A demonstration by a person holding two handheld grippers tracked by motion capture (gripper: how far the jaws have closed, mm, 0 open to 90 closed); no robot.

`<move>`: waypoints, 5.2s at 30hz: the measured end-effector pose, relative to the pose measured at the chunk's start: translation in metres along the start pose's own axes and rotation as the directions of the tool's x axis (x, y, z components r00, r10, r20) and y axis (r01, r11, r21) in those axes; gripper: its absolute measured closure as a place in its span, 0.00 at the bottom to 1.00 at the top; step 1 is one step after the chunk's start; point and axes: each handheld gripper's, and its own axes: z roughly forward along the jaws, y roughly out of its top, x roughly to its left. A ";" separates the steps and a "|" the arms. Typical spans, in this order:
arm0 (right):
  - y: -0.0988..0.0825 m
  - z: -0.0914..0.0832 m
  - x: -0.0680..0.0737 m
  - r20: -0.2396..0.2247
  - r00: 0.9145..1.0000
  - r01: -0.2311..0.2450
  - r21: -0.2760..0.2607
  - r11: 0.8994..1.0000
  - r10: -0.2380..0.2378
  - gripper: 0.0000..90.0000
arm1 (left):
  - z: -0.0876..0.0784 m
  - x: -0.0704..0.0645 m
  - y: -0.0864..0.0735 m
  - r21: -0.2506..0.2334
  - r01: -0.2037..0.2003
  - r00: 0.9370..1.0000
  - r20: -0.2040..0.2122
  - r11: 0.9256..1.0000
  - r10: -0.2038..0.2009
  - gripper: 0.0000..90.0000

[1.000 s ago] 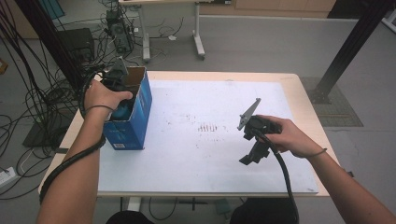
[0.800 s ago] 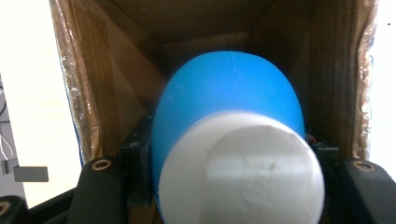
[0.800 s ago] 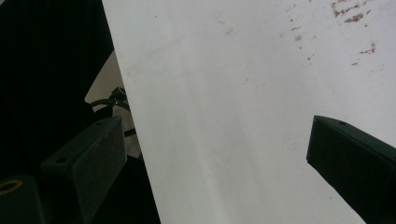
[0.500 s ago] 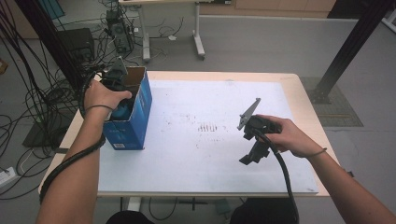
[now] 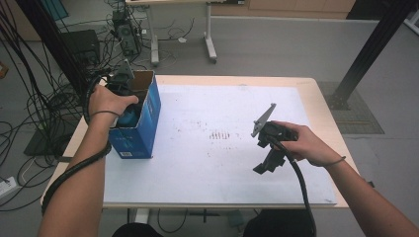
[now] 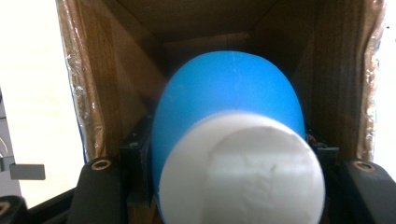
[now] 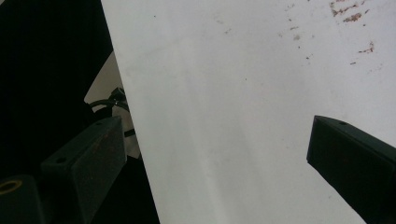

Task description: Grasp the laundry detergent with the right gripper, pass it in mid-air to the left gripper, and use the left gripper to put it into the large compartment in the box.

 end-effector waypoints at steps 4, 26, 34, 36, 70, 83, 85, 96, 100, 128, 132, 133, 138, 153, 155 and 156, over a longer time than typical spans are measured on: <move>0.000 0.000 0.000 0.000 1.000 -0.001 -0.001 1.000 0.001 0.05 | 0.000 0.001 0.000 -0.002 0.008 1.000 0.004 1.000 -0.007 0.42; 0.000 0.000 0.000 -0.003 1.000 0.004 -0.009 1.000 -0.004 0.05 | 0.000 0.000 0.001 0.005 0.010 1.000 0.002 1.000 -0.010 0.42; 0.000 0.000 0.000 -0.004 1.000 0.006 -0.007 1.000 -0.006 0.05 | 0.000 0.000 0.000 0.004 0.010 1.000 0.001 1.000 -0.010 0.42; 0.000 0.000 0.000 -0.007 1.000 0.007 -0.009 1.000 -0.007 0.05 | 0.000 0.000 0.001 0.005 0.011 1.000 0.001 1.000 -0.011 0.42; -0.002 0.000 0.001 -0.010 1.000 0.009 -0.006 1.000 -0.009 0.05 | -0.003 -0.002 0.002 0.018 0.008 1.000 -0.004 1.000 -0.008 0.36; -0.001 -0.001 0.001 -0.001 1.000 0.020 -0.011 1.000 -0.020 0.05 | -0.023 -0.005 0.004 -0.003 0.003 1.000 -0.001 1.000 -0.003 0.37; 0.000 -0.002 0.001 -0.001 1.000 0.020 -0.010 1.000 -0.020 0.05 | -0.027 -0.005 0.004 -0.008 -0.001 1.000 0.001 1.000 0.001 0.36; 0.003 -0.001 0.002 -0.003 1.000 0.028 -0.008 1.000 -0.028 0.05 | -0.056 -0.009 0.003 -0.037 -0.021 1.000 -0.017 0.999 0.021 0.34; 0.003 -0.001 0.002 -0.002 1.000 0.029 -0.007 1.000 -0.029 0.05 | -0.066 -0.013 0.002 -0.047 -0.032 0.999 -0.027 0.998 0.031 0.29; -0.001 -0.005 0.002 -0.004 1.000 0.023 -0.012 1.000 -0.023 0.05 | -0.095 -0.099 0.008 -0.119 -0.187 0.980 0.051 0.975 0.194 0.08; 0.000 -0.003 0.003 -0.004 1.000 0.022 -0.006 1.000 -0.022 0.05 | -0.089 -0.116 0.008 -0.132 -0.206 0.974 0.069 0.970 0.216 0.07; 0.001 -0.003 0.003 -0.003 1.000 0.027 -0.005 1.000 -0.027 0.05 | -0.086 -0.120 0.009 -0.133 -0.210 0.972 0.073 0.969 0.221 0.07; 0.003 -0.003 0.006 -0.007 1.000 0.028 -0.011 1.000 -0.028 0.05 | -0.073 -0.135 0.009 -0.129 -0.232 0.964 0.101 0.964 0.245 0.07; 0.005 -0.003 0.018 -0.012 0.999 0.048 -0.011 0.999 -0.048 0.05 | -0.032 -0.173 0.009 -0.137 -0.253 0.950 0.155 0.958 0.273 0.08; 0.004 -0.003 0.018 -0.009 0.999 0.044 -0.011 0.999 -0.044 0.05 | -0.026 -0.177 0.009 -0.131 -0.255 0.950 0.149 0.958 0.273 0.08; 0.004 -0.004 0.018 -0.007 0.999 0.045 -0.014 0.999 -0.045 0.05 | -0.024 -0.178 0.009 -0.133 -0.255 0.950 0.150 0.958 0.274 0.08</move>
